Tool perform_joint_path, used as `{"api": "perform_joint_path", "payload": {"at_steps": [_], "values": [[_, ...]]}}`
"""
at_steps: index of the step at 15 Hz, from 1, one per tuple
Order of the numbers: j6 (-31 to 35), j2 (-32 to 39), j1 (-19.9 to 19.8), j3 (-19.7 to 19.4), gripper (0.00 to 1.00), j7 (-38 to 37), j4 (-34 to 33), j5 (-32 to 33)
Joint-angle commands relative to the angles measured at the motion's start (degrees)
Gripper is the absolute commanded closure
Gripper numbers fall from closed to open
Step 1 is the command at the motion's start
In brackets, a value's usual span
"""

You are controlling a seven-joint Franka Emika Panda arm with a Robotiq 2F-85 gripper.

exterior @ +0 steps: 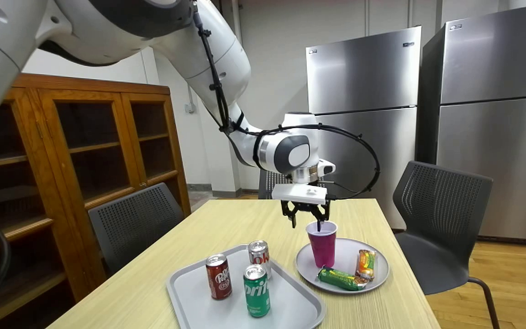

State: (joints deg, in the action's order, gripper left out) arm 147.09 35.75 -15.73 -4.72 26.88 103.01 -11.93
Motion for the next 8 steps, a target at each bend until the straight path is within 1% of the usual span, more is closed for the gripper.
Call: {"api": "perform_joint_path", "payload": {"at_steps": [1, 6, 7, 8], "values": [[-0.5, 0.8, -1.7, 1.6, 0.51, -2.0, -1.8, 1.9], [-0.8, 0.8, -1.8, 1.5, 0.88, -1.9, -1.7, 2.2], [-0.9, 0.8, -1.8, 1.4, 0.97, -1.9, -1.6, 2.4], [-0.9, 0.8, -1.8, 1.4, 1.0, -2.0, -1.5, 2.6]]}}
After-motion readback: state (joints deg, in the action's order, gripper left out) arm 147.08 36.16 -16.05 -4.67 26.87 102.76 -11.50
